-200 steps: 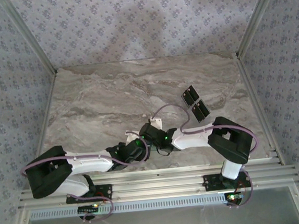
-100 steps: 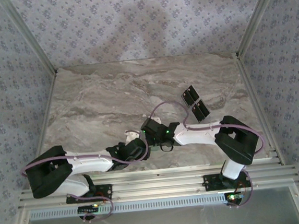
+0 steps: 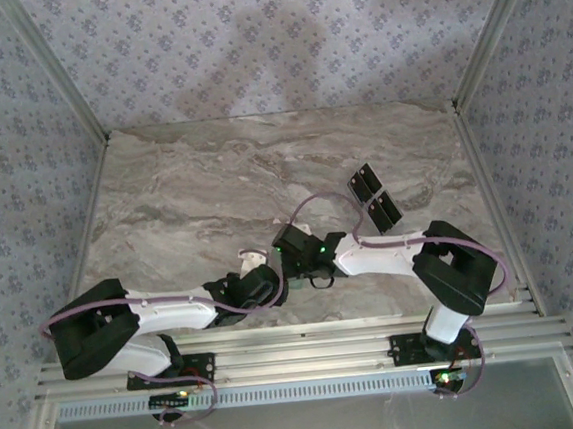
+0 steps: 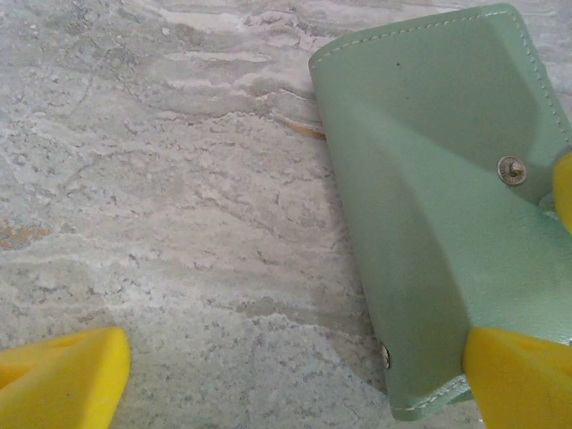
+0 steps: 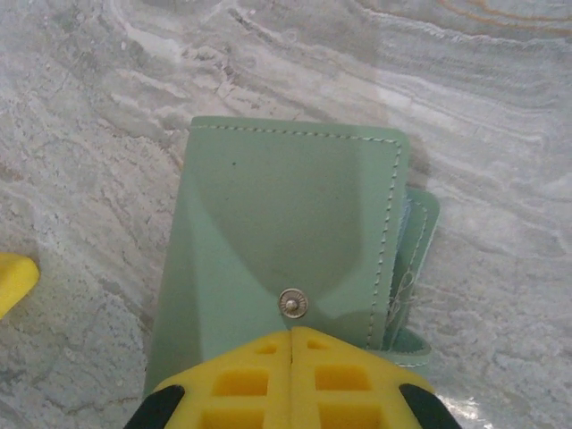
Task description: Put the credit cards into the card holder
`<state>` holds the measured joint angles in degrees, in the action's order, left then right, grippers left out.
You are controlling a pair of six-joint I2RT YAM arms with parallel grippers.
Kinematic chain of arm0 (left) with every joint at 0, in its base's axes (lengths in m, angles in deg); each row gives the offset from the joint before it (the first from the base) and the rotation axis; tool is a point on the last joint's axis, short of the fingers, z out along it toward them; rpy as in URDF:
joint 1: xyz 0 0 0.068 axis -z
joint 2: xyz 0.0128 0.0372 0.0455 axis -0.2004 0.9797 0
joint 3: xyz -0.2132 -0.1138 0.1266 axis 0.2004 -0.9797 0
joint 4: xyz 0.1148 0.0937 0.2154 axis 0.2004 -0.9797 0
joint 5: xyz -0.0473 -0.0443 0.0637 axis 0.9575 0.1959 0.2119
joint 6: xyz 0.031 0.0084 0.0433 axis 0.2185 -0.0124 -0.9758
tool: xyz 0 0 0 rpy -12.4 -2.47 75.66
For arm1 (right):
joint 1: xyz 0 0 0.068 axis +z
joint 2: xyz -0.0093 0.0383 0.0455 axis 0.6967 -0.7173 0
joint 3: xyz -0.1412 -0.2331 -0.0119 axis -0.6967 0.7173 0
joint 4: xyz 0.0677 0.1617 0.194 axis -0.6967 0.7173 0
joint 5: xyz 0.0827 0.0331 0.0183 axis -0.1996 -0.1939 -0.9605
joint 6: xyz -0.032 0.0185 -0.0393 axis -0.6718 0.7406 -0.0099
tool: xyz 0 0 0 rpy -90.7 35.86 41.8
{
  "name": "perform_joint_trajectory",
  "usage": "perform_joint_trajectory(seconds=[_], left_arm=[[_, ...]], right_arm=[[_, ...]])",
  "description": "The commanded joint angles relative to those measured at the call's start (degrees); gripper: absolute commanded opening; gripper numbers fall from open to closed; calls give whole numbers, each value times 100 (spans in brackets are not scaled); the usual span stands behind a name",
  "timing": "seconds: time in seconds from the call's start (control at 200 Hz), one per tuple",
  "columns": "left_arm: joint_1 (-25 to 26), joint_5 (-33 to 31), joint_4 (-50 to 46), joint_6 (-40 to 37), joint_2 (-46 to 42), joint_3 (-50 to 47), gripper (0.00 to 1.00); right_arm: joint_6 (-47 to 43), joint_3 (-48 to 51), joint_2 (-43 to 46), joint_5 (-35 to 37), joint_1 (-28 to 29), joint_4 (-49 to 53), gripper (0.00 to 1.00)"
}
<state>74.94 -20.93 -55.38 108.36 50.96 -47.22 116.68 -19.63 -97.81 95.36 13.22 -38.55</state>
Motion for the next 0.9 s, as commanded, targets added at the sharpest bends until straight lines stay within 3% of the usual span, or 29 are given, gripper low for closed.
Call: perform_joint_trajectory(seconds=[0.0,0.894], left_arm=[[-93,539,-67,223,361,-257,97],[-88,576,12,231,456,-276,97]], right_arm=[[-137,-154,153,37,-67,58,0],[-319,-413,-433,12,-218,-259,0]])
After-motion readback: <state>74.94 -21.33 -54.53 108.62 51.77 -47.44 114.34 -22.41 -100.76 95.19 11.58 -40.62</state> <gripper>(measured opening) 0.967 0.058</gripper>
